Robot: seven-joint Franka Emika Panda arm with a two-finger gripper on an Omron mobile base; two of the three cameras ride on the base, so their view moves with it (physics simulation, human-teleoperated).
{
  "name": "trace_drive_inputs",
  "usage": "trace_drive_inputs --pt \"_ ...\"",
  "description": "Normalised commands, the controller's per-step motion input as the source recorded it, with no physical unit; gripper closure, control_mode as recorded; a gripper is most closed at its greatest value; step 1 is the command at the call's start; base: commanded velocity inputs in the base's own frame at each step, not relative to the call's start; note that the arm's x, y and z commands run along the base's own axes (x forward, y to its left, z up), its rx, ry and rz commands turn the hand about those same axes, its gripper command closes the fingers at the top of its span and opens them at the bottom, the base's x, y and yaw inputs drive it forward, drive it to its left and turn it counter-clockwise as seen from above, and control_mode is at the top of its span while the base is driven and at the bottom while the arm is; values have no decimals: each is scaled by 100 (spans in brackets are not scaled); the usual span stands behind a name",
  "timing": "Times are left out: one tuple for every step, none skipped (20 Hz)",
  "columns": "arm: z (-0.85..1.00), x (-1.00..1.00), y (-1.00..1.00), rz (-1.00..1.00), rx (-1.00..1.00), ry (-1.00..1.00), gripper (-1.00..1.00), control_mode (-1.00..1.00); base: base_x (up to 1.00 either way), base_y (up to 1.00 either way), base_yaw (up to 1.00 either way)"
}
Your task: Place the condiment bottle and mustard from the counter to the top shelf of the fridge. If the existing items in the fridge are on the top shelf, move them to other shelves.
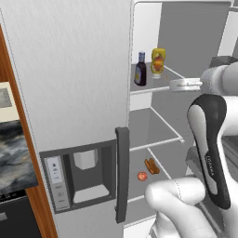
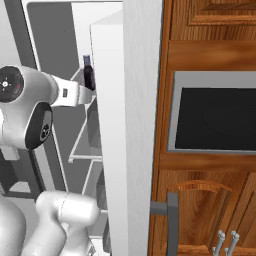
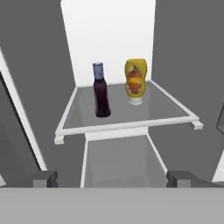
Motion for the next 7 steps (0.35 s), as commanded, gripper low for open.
trace_drive_inputs --pt "3 -100 -12 0 0 0 -100 -100 0 0 0" --pt "1 -100 0 0 0 0 -100 -100 0 0 0" --pt "0 -100 0 0 0 0 -100 -100 0 0 0" --pt "0 -100 24 0 -2 0 -100 -100 0 0 0" --pt "0 -100 65 0 -9 -4 -100 -100 0 0 0" --pt "4 -100 100 7 -18 -8 -100 -100 0 0 0" --pt "29 -100 100 35 -26 0 -100 -100 0 0 0"
